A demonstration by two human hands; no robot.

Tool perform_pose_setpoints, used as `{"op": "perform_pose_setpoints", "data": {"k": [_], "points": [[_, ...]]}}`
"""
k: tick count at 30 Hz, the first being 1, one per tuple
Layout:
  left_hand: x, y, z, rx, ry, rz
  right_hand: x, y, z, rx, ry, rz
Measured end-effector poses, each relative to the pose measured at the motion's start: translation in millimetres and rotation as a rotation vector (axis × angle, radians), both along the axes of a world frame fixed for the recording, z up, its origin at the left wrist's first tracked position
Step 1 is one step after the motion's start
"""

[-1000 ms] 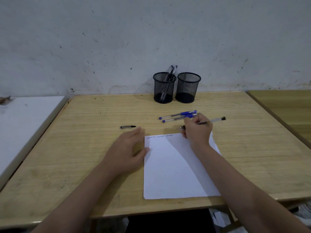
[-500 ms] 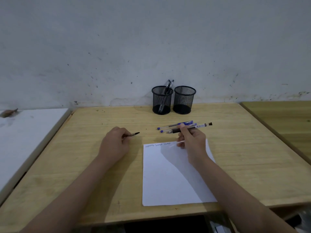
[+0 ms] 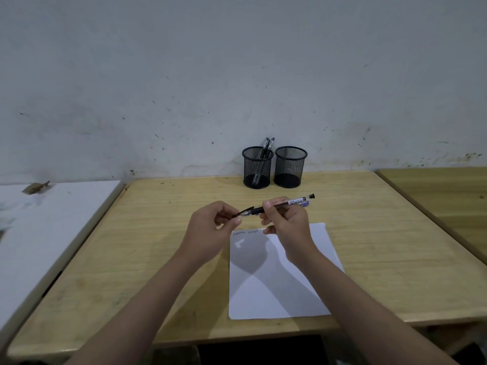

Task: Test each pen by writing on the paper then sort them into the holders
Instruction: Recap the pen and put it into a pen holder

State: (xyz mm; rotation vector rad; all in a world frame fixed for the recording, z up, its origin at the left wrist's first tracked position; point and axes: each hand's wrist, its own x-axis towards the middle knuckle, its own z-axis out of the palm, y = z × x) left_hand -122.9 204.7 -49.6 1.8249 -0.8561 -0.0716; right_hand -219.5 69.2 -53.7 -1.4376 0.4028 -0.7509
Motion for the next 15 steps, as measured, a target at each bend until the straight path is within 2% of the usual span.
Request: {"op": "perform_pose_setpoints", "data": {"k": [6,11,15], "points": [[-8,1,9,-0.012,-0.025,-0.019,-3,0,4,0.005,-0.051,0.059],[-15,0,17,0.025,0.064,-0.061,-4,2,6,0.074,-0.114,0.12],[-16,1,23,0.023,0.05,-0.04,-6,7,10,0.047,-0.139,0.14]]}}
